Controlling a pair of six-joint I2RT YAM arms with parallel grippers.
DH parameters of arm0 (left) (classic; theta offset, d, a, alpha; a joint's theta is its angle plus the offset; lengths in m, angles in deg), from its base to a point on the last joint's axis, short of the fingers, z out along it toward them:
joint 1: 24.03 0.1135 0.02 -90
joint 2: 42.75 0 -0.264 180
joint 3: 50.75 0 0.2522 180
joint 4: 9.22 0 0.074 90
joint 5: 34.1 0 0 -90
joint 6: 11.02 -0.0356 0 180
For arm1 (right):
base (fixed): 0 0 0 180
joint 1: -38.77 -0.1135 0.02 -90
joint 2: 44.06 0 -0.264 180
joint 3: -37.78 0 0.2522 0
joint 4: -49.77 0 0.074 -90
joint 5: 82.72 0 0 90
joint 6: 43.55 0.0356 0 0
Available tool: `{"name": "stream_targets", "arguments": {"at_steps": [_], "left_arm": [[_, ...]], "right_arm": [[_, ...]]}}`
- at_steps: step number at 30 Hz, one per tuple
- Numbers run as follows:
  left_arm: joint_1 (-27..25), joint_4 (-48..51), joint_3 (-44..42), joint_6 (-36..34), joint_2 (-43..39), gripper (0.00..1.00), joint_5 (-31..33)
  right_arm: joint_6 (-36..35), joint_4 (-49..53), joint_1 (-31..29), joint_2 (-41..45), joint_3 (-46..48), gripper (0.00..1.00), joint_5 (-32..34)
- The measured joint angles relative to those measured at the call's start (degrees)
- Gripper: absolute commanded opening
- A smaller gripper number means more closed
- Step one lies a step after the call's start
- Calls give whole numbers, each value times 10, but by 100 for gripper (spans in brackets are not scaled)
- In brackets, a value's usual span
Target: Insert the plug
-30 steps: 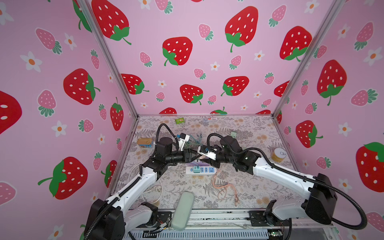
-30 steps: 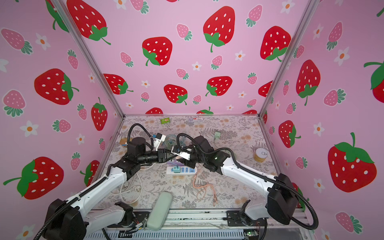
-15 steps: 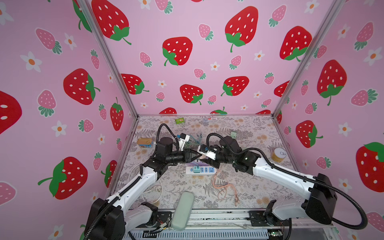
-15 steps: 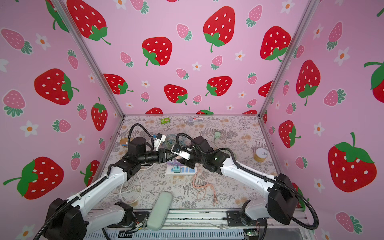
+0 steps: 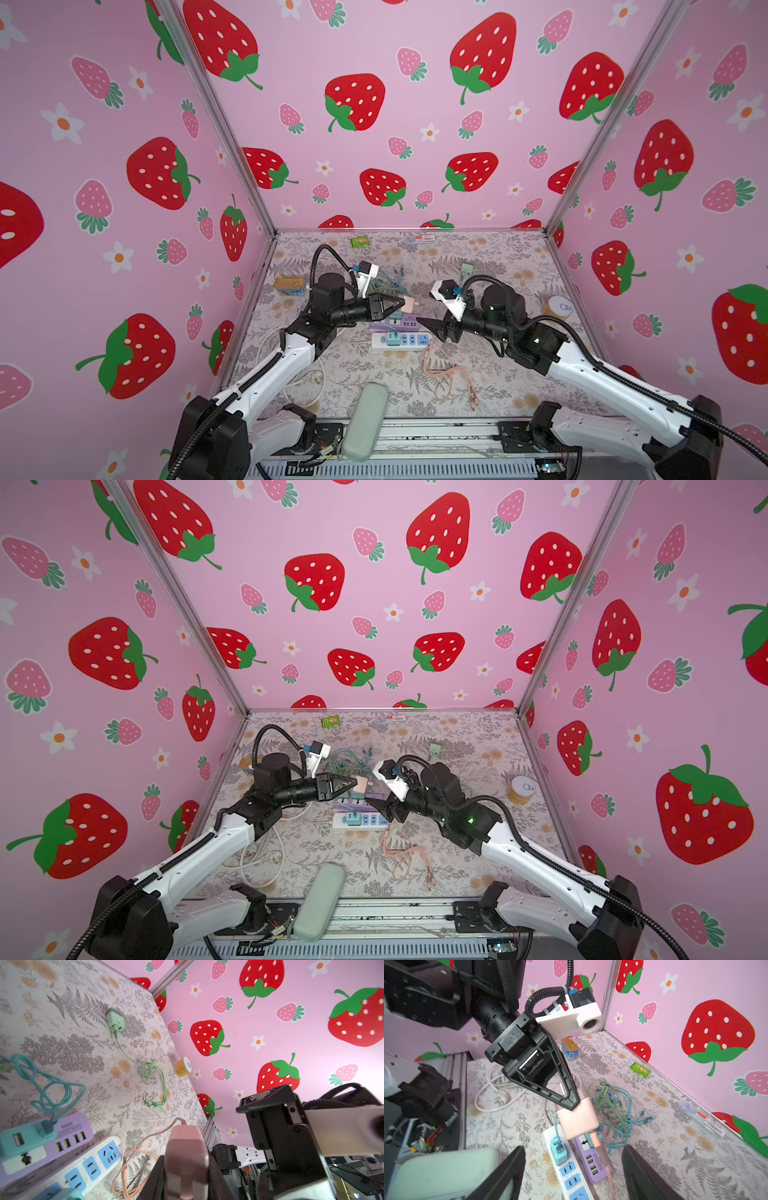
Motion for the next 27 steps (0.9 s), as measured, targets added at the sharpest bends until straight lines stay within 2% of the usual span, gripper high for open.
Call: {"name": "stream_targets", "arguments": {"at_steps": [4, 10, 21, 27], "left_arm": [[-3, -62, 0, 14, 12, 0, -1], [-22, -162, 0, 34, 37, 0, -3], [-59, -306, -13, 42, 49, 0, -12], [-67, -339, -23, 38, 41, 0, -11]], "right_arm": [[78, -66, 23, 30, 73, 74, -45], [187, -175, 65, 29, 137, 72, -124], [305, -339, 90, -21, 142, 69, -201], [358, -408, 104, -46, 141, 64, -236]]}}
